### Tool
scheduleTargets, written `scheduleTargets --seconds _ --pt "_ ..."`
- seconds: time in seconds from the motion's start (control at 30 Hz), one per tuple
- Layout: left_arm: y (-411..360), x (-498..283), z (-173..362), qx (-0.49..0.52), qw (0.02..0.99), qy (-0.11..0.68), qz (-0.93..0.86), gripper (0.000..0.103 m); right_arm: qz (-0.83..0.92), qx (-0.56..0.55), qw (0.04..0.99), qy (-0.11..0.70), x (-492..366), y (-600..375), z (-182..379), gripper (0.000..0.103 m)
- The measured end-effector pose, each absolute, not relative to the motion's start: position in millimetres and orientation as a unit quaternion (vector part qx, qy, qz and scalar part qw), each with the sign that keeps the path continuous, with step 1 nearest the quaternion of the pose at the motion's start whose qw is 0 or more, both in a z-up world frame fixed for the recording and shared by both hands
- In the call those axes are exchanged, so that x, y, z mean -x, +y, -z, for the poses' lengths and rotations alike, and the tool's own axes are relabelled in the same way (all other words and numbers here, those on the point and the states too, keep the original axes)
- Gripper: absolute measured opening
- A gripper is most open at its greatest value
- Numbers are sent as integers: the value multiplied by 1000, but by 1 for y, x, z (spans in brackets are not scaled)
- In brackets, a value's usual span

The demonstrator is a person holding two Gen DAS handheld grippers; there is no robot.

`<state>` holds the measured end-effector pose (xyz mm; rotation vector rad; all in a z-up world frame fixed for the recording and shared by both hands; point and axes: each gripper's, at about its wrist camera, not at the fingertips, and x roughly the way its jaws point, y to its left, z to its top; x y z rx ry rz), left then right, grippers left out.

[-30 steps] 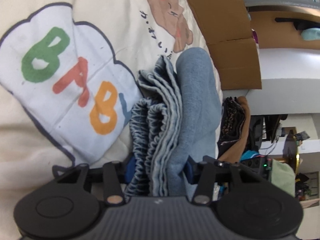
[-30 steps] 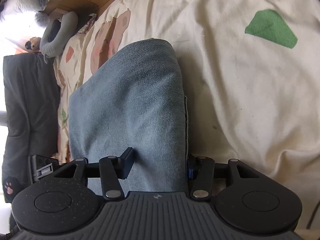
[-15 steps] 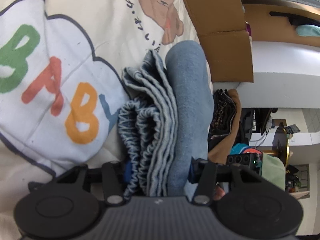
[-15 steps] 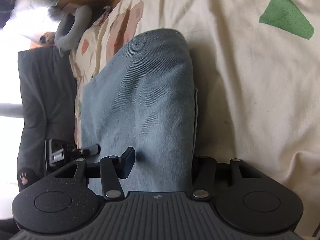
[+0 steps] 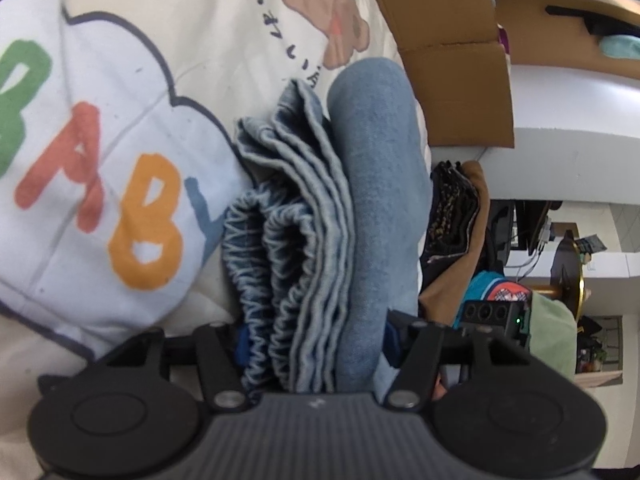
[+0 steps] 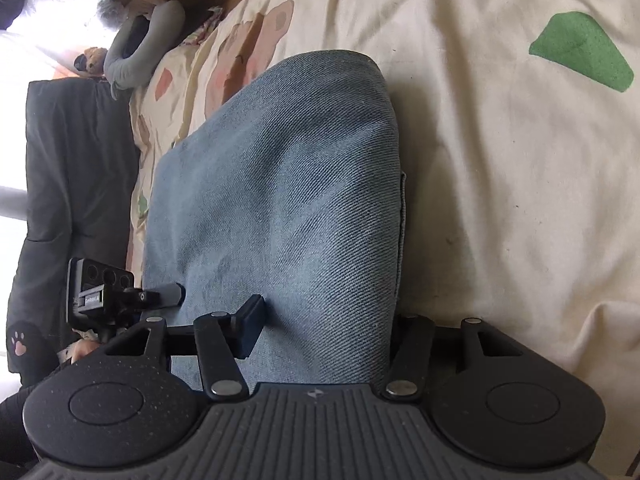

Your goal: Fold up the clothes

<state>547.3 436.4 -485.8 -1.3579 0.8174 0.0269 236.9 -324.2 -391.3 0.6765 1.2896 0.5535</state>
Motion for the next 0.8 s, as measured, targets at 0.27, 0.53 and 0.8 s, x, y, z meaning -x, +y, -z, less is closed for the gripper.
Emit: scheduleTargets --seconds 0.27,0.53,0.8 --pt "432 -548 471 582 722 374 -13 53 -252 -299 712 583 -238 -323 385 48" --pt "433 -536 458 587 721 367 -4 51 -273 -306 707 576 -231 -326 365 44" --pt "429 -542 453 589 728 351 0 48 -276 -325 704 568 -222 -336 359 43"
